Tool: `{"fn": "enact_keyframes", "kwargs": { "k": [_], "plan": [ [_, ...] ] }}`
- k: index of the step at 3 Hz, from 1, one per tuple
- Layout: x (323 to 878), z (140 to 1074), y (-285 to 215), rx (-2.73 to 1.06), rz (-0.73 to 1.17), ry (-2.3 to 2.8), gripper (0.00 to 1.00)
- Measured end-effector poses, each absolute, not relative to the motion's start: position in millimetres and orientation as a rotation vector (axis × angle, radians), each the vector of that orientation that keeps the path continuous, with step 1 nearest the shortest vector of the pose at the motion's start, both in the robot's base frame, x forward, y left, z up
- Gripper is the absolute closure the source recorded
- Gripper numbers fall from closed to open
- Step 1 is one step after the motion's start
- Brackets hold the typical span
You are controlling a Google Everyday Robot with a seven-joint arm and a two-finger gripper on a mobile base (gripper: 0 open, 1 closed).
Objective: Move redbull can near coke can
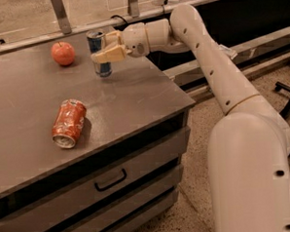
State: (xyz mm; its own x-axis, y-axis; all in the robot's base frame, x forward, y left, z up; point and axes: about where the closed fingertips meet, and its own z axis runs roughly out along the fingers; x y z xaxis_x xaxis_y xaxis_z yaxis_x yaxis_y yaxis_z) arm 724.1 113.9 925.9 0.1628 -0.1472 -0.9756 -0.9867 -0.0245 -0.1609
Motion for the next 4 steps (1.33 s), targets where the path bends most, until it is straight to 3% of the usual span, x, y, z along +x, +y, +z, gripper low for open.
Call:
{"fn": "enact_keyframes", "kwargs": {
  "k": [3, 4],
  "plan": [
    [683.9, 925.7, 138.7, -1.512, 1.091, 1.097, 1.0],
    [620.6, 924.7, 167.8, -1.504, 1.192, 1.04, 1.0]
  ]
}}
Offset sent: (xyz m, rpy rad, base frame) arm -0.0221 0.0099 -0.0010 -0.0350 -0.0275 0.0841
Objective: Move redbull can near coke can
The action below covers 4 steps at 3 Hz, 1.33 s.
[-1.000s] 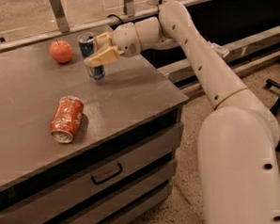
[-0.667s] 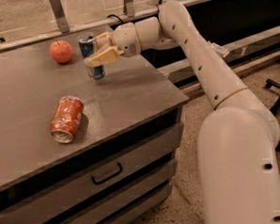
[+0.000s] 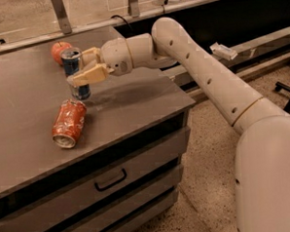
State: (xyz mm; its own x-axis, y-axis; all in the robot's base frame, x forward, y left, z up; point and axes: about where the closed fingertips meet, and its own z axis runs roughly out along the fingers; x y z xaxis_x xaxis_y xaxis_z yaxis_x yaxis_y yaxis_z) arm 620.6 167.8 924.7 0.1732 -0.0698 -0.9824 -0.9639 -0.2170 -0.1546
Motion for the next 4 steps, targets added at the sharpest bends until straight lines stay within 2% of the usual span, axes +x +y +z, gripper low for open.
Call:
{"fn": "enact_keyframes", "kwargs": {
  "k": [1, 2, 3, 4],
  "plan": [
    [620.5, 924.7, 167.9, -1.504, 1.192, 1.04, 1.0],
    [619.1, 924.7, 170.8, -1.507, 1.196, 1.036, 0.83],
    [617.7, 924.8, 173.9, -1.511, 1.201, 1.033, 0.57],
    [616.4, 924.9, 176.4, -1.514, 1.204, 1.03, 0.36]
  ]
}}
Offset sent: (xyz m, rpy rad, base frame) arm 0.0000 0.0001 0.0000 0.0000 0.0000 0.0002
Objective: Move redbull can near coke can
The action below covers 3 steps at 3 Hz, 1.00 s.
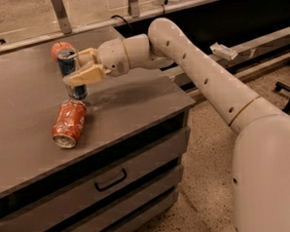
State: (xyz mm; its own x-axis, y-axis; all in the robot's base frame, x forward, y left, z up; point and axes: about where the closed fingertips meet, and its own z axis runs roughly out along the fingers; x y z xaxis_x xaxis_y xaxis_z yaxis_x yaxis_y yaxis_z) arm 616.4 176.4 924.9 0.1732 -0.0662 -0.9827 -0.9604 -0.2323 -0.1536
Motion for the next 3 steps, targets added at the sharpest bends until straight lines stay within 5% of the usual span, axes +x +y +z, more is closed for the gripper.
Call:
{"fn": "enact_keyframes", "kwargs": {
  "k": [1, 2, 3],
  "plan": [
    [615.0, 925.0, 179.3, -1.517, 1.209, 1.026, 0.12],
    [613.6, 925.1, 182.0, -1.52, 1.212, 1.023, 0.0],
    [613.6, 925.1, 182.1, -1.52, 1.213, 1.023, 0.0]
  ]
}}
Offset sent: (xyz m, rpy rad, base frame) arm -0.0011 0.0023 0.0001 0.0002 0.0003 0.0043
